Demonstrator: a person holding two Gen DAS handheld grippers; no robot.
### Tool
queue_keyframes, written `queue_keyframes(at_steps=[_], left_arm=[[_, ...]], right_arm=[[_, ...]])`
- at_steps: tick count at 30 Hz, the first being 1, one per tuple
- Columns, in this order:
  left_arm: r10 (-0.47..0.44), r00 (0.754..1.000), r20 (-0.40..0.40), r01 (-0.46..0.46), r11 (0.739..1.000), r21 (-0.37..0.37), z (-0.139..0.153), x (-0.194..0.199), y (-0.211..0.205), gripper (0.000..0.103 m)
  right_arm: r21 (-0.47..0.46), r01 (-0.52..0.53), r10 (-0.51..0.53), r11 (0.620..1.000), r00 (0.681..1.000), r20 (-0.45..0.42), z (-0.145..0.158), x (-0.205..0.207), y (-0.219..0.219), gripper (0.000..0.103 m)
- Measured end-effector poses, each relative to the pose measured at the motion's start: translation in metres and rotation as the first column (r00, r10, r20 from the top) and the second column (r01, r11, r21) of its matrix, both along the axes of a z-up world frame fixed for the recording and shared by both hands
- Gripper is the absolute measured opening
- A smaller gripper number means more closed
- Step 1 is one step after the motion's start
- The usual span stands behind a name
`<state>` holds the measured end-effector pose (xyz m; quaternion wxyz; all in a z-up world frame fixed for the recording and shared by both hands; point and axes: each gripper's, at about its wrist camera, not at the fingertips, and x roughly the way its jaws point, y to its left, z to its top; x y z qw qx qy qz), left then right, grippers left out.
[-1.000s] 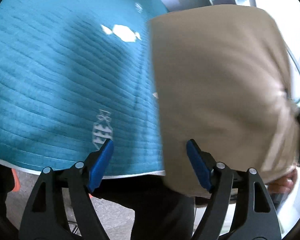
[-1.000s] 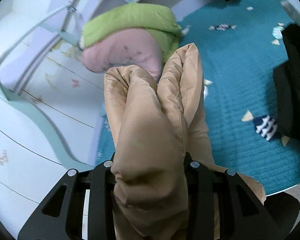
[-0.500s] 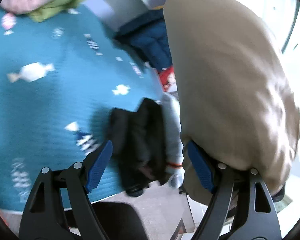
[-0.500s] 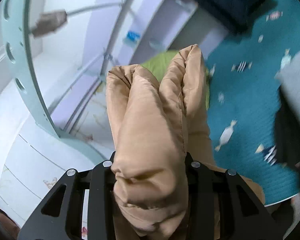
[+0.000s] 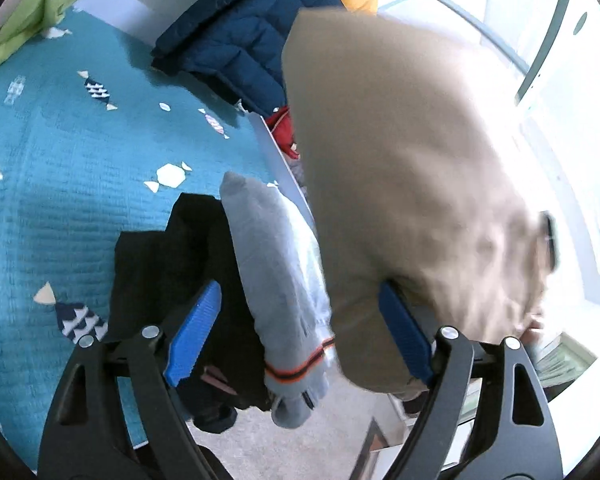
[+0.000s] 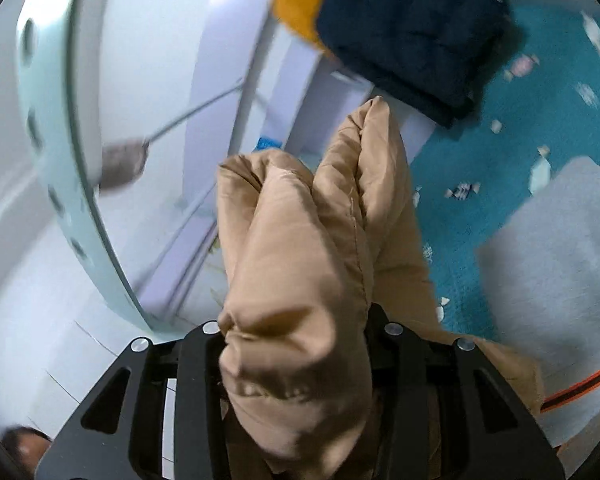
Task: Fold large clothes
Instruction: 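Lift the folded jacket with both grippers and carry it toward the dark clothes pile, then lower the folded jacket onto the dark clothes pile and open both grippers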
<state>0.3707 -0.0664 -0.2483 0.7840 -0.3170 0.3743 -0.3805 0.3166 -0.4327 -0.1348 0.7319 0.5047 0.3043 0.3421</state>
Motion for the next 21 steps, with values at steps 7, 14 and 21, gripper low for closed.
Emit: queue_keyframes(at_steps=[7,14,21], left_arm=[[-0.055,0.997,0.056,0.049,0.992,0.115,0.008,0.014,-0.035,0.086],[-0.101,0.995,0.021,0.097,0.983,0.154,-0.012,0.014,-0.061,0.086],[-0.119,0.993,-0.008,0.118,0.974,0.193,-0.028,0.008,-0.069,0.086]], right_arm=[[-0.163,0.078,-0.142,0.984,0.893,-0.427,-0.174,0.035,-0.101,0.042],[-0.199,0.099,-0.165,0.975,0.922,-0.351,-0.172,0.031,-0.117,0.054],[-0.626,0.18,-0.376,0.759,0.906,-0.196,-0.097,0.003,-0.101,0.088]])
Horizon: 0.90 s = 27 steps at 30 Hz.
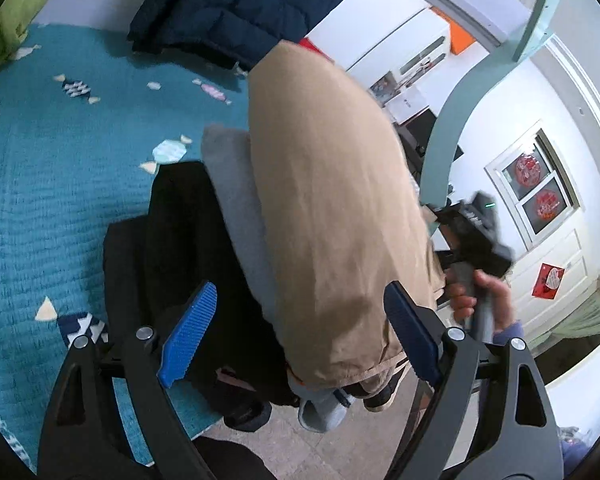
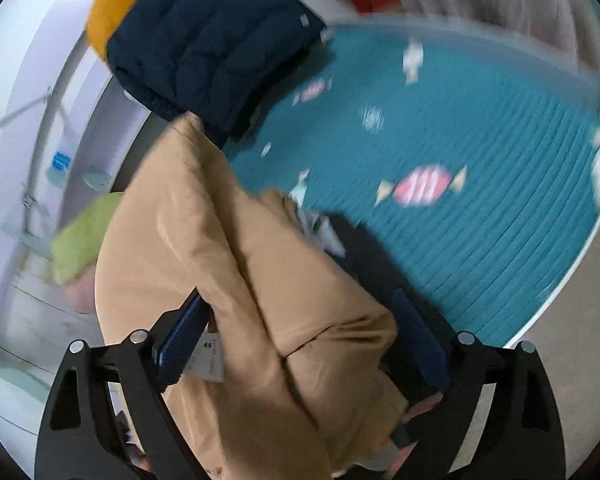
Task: Fold large clothes
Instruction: 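Lower the folded jacket onto the dark clothes pile and open both grippers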
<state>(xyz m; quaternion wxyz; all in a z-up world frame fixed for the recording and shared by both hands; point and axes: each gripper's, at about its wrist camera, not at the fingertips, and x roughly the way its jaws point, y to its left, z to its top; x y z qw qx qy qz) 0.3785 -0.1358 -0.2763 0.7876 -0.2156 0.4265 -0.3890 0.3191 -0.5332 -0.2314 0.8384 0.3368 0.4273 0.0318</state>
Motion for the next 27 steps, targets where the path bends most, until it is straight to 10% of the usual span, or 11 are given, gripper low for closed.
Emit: queue_keyframes(at_steps=[8,27], left_arm=[[-0.003,1.0,0.016,0.002,1.0,0.022,-0.002,-0.022,0.02,0.088],[0.179,0.976,0.124,-0.21,0.923,0.323,0.015,-0.114,0.139,0.098]], right_arm=[[-0.416,0.027,0.04,0.909,0.987,0.152,0.081,-0.077,0.088,0.088],[-0.585,-0.109,0.166,0.803,0.985,0.044,0.06,-0.16,0.313,0.095]])
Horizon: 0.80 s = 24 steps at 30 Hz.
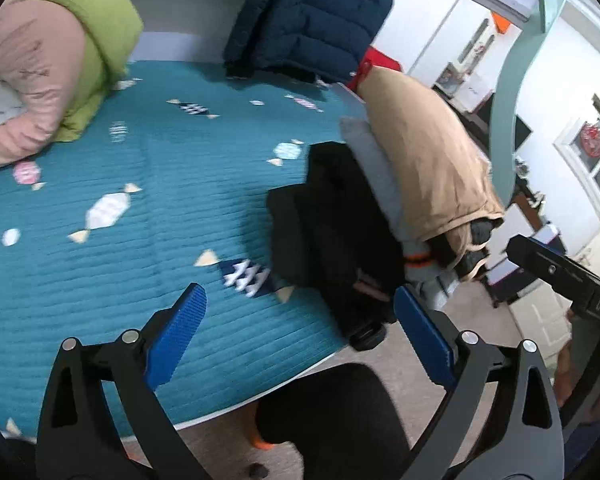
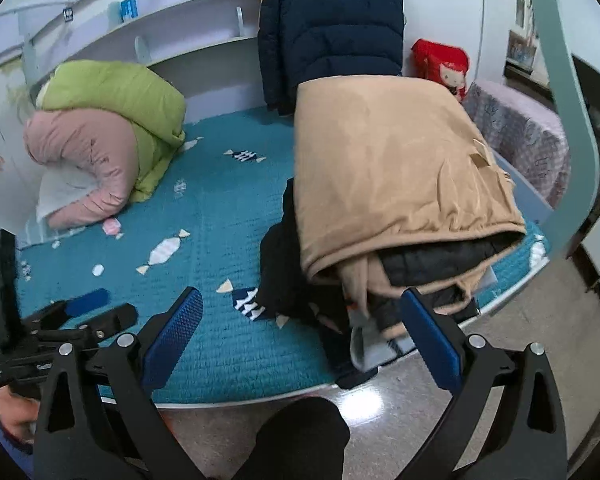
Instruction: Fold large clothes
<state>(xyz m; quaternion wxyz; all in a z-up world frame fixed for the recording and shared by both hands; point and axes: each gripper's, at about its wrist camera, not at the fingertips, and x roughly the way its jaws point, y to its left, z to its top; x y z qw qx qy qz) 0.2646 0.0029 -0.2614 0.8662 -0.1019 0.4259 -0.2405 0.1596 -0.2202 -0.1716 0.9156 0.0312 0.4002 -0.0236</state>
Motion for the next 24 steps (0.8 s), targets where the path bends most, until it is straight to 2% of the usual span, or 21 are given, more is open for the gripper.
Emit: queue_keyframes(at_steps=[3,8,17,19,24], left_arm=[[0.037,0.999,0.02,-0.038,0.998,0.044,0.005,-0.018,0.017,0.098],[0.098,0.992,0.082,-0.105,0.991,0.086,0.022,-0.05,0.047,0.098],[0.214,0.956,0.2,-0.233,0.97,0.072,0.062,-0.109,0.094,0.098],[0.238,0.941,0.242,-0.267,0.959,0.096,0.071,-0.122,0.099,0.098],[0.251,0.922,0.294,-0.298,0.946,0.125,0.089,-0.149,0.102,0.098]], right_arm=[[-0.087,0.01,-0.01,0.996,1.0,0.005,0.001,-0.014,0.027,0.095],[-0.136,0.018,-0.015,0.991,1.0,0.027,0.006,-0.037,0.065,0.095],[-0.181,-0.01,0.032,0.983,0.993,0.118,0.028,-0.078,0.118,0.095],[-0.179,-0.021,0.045,0.984,0.99,0.134,0.031,-0.087,0.125,0.095],[-0.164,-0.056,0.082,0.985,0.984,0.157,0.036,-0.107,0.138,0.095]])
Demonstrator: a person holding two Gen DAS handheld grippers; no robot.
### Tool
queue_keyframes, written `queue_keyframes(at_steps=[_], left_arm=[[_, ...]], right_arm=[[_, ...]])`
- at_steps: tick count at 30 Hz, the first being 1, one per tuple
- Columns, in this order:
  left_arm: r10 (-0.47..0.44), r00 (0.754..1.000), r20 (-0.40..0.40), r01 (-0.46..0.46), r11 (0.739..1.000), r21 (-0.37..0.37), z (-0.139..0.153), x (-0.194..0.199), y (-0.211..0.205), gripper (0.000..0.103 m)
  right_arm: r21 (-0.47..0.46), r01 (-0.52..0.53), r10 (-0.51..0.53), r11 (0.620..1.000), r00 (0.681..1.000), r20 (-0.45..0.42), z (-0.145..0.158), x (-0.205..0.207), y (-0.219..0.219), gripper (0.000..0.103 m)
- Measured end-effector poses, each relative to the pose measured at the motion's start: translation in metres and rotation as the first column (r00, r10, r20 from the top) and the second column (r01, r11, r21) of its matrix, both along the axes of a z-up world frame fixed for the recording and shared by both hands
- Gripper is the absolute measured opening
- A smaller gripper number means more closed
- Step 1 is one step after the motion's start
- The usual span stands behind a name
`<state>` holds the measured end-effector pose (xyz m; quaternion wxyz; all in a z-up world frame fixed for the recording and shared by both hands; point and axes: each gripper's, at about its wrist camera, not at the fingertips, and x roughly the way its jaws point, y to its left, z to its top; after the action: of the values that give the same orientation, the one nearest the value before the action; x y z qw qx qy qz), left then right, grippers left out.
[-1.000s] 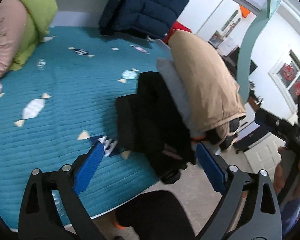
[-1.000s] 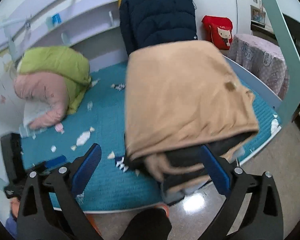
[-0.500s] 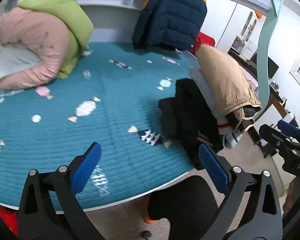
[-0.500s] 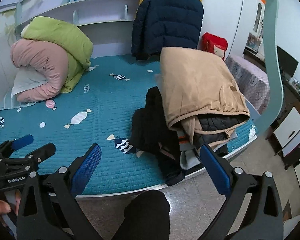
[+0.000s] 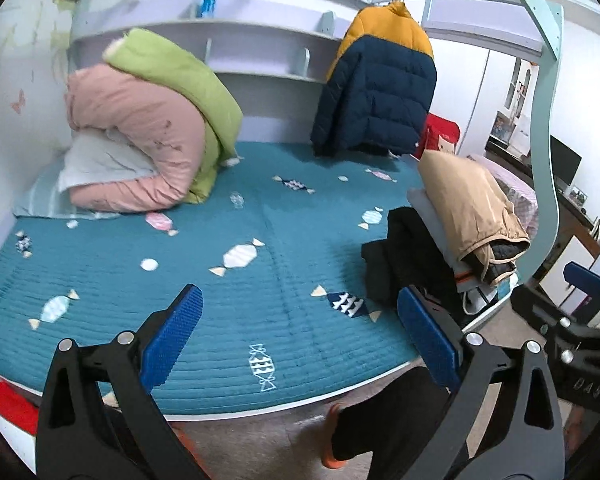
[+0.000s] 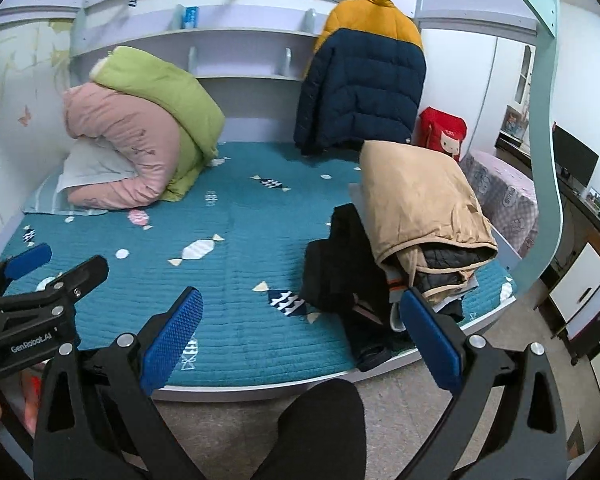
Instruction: Fold large clothes
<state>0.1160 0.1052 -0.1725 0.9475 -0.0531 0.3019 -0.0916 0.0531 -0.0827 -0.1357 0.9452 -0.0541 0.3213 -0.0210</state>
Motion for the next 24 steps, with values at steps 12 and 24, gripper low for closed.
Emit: queue_keyframes(at_steps=[12,24], left_arm=[[0.015,0.99,0.137,-0.023,0.998,0.054,0.044,-0.051,-0.013,0.098],[0.031,0.972,0.232,-0.061,0.991,0.122,0.072,-0.081,-0.026,0.098]], right_arm=[[0.047,-0.043,0.037,0.998,0.992,0.121,0.027,-0.042,0.002,0.095],[0.081,-0.051,0.033,0.995,0.977,0.21,0.048,-0.067,-0.006,0.095]])
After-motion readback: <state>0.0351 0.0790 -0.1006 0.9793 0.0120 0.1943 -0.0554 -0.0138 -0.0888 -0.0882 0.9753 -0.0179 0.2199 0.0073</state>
